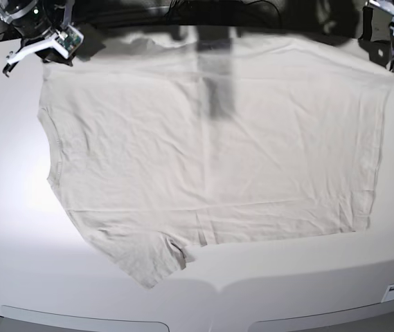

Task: Fold the T-shirt properly
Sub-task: 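Lay the shoulders down and open both grippers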

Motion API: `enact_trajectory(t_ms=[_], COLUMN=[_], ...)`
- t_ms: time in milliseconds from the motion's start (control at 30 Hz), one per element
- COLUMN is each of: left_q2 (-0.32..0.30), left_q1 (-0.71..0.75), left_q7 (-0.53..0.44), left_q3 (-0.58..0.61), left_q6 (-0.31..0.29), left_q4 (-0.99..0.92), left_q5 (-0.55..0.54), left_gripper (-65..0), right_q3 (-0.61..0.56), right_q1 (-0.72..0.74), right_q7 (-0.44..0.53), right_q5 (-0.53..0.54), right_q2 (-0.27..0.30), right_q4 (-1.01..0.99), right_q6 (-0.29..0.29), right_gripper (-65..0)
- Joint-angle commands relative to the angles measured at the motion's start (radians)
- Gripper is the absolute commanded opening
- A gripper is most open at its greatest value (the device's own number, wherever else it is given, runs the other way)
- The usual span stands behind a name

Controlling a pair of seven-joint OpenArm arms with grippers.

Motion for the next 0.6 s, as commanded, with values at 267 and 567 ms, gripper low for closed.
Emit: enact_trajectory(t_ms=[267,567], left_q2=[-0.010,-0.009], left_q1=[-0.215,-0.375], left_q7=[0.036,0.026], left_q3=[-0.010,-0.010], left_q6=[-0.021,-0.090], left_q4=[-0.135,-0.284], left_q5=[-0.057,-0.045], left_gripper=[-65.0,-65.0], right_q3=[0.008,0.008], right_q1=[0.214,0.363], right_q7=[0.029,0.093], right_q5=[0.148,0.211], right_q2=[0.010,-0.092], right_q4=[-0.079,-0.220], right_q6=[0.019,0.101], right_gripper=[-65.0,-65.0])
